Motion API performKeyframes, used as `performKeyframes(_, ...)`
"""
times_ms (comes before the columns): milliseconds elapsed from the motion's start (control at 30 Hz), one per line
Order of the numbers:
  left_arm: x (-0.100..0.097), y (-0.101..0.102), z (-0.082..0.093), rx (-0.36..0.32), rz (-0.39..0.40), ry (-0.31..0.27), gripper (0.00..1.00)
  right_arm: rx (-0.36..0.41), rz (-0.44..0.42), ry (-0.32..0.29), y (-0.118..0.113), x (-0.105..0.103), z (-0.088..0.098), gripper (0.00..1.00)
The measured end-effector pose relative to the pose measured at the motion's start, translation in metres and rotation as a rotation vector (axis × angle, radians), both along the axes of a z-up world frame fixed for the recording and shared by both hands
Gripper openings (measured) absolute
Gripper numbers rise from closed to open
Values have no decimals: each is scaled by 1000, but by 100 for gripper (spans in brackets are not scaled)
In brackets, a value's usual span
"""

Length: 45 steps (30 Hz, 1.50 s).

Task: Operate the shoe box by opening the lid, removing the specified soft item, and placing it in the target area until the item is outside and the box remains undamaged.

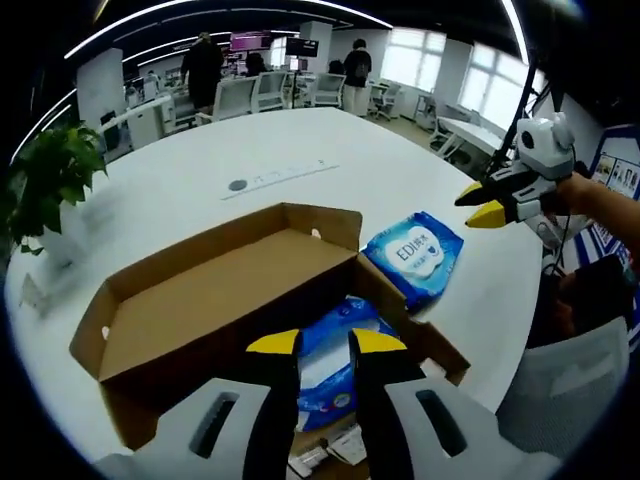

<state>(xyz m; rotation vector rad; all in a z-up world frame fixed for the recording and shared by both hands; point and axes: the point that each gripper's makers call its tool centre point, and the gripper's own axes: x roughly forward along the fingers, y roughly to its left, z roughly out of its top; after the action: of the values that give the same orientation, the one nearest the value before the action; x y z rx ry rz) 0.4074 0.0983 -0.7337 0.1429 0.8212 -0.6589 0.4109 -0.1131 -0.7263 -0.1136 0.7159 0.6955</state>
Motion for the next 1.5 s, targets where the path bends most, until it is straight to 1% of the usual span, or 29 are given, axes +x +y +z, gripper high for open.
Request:
performKeyframes(100, -2, 9, -2, 8, 5, 1, 18, 3, 25, -7, 11, -2, 5, 28)
performKeyframes(167, -3, 13, -3, 11, 10, 1, 19, 9, 47, -9, 19, -4, 8, 28)
performKeyframes(233, -4, 16, -4, 15, 13, 4, 20, 9, 67, -14, 23, -3, 9, 28)
performKeyframes(333, -8, 20, -8, 31, 0, 7, 21, 5, 97, -18, 34, -5, 12, 28)
performKeyframes(433, -8, 23, -13, 52, -11, 2, 18, 0, 129, -23, 44, -4, 13, 29)
performKeyframes(633, -6, 25, -24, 84, -33, 5, 21, -25, 194, -50, 66, -5, 17, 29)
performKeyframes(767, -6, 26, -30, 105, -44, 9, 24, -44, 234, -59, 79, -6, 14, 28)
performKeyframes(800, -7, 27, -31, 109, -42, 11, 24, -59, 246, -68, 83, -7, 13, 28)
performKeyframes(967, -14, 23, -25, 79, -58, 0, 22, -75, 290, -85, 101, -6, 9, 27)
performKeyframes(1000, -15, 21, -23, 72, -70, -3, 23, -80, 298, -88, 105, -6, 7, 27)
performKeyframes(1033, -17, 16, -21, 48, -96, -15, 22, -84, 309, -90, 109, -6, 5, 26)
performKeyframes(1100, -19, 13, -20, 29, -98, 4, 23, -88, 319, -91, 116, -5, 3, 25)
performKeyframes(1167, -22, 8, -20, 2, -123, 16, 23, -90, 335, -100, 126, -3, 2, 25)
performKeyframes(1300, -26, 3, -22, 19, -183, 15, 24, -94, 354, -104, 139, -1, -1, 23)
performKeyframes(1333, -27, 2, -24, 23, -210, 13, 24, -93, 361, -104, 143, 0, -2, 23)
performKeyframes(1400, -27, 1, -26, 22, -222, 16, 23, -97, 367, -102, 149, 1, -5, 21)
performKeyframes(1500, -28, -2, -31, 11, -255, 37, 22, -106, 381, -103, 156, 2, -8, 19)
